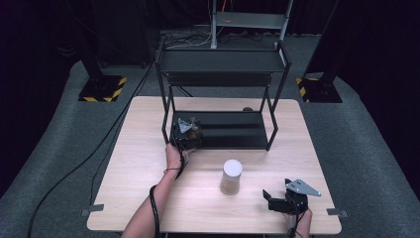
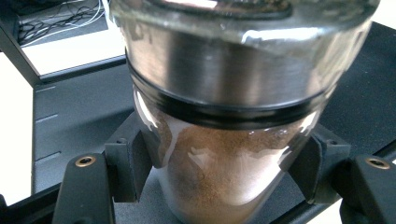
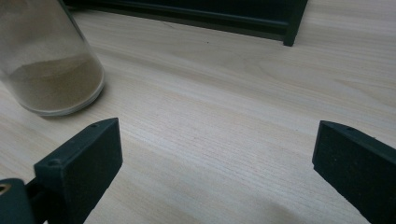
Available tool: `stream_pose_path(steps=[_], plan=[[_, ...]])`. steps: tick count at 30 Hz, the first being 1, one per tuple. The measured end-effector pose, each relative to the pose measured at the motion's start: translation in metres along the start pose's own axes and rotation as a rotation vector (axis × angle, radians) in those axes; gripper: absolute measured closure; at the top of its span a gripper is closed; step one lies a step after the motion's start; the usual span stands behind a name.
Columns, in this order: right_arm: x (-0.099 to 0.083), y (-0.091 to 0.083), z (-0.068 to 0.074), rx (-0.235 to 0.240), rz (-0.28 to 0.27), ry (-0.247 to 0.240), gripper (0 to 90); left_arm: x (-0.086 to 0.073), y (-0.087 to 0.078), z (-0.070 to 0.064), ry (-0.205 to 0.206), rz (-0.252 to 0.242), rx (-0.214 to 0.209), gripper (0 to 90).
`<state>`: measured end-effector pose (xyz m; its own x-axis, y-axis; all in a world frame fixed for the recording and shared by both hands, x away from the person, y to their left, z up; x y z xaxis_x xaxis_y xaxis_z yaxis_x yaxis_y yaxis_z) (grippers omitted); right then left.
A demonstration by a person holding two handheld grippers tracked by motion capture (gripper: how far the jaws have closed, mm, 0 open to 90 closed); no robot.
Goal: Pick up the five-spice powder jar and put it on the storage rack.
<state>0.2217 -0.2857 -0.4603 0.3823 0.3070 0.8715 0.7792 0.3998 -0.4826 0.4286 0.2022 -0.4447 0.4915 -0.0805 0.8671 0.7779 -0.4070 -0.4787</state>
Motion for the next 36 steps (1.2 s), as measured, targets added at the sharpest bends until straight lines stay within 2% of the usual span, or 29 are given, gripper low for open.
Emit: stream_pose_path(steps=[8, 14, 17, 20, 21, 23, 24, 27, 29, 30, 36], plan=[[0.000, 0.000, 0.000, 0.000, -0.002, 0.001, 0.6, 0.006, -0.001, -0.001, 0.020, 0.032, 0.003, 29.2], [0.000, 0.000, 0.000, 0.000, 0.000, -0.001, 0.6, 0.016, -0.004, -0.006, 0.044, 0.098, 0.020, 14.8], [0.000, 0.000, 0.000, -0.001, 0.000, -0.002, 0.6, 0.021, -0.005, -0.004, 0.036, 0.126, 0.009, 10.9], [0.000, 0.000, 0.000, 0.000, 0.000, -0.003, 0.6, 0.027, -0.006, -0.002, 0.051, 0.167, -0.009, 6.3], [0.000, 0.000, 0.000, 0.000, 0.000, -0.003, 0.6, 0.027, -0.006, -0.002, 0.051, 0.167, -0.009, 4.2], [0.000, 0.000, 0.000, 0.000, 0.000, -0.002, 0.6, 0.030, -0.010, -0.005, 0.081, 0.193, -0.013, 2.4], [0.000, 0.000, 0.000, -0.001, 0.000, -0.002, 0.6, 0.030, -0.010, -0.005, 0.081, 0.193, -0.013, 1.7], [0.000, 0.000, 0.000, -0.001, 0.002, -0.003, 0.6, 0.031, -0.016, -0.012, 0.134, 0.208, -0.001, 0.2], [0.001, 0.000, 0.000, -0.001, 0.003, -0.003, 0.6, 0.032, -0.020, -0.013, 0.144, 0.214, -0.015, 0.2], [0.001, 0.000, 0.001, -0.002, 0.004, -0.004, 0.6, 0.033, -0.024, -0.014, 0.165, 0.226, -0.018, 0.0], [0.001, 0.000, 0.001, -0.003, 0.006, -0.005, 0.6, 0.028, -0.039, -0.014, 0.194, 0.231, -0.031, 0.0]])
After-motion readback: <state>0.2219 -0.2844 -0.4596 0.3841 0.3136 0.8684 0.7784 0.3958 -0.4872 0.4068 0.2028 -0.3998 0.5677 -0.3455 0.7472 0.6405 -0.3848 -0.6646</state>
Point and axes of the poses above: each handheld gripper's, and its own axes: y roughly forward along the jaws, x roughly out of its top, z roughly to its left, the point moved 1 cm from there along y, roughly forward along the jaws, and after that the axes turned 9 degrees about -y, right-handed, at the moved point
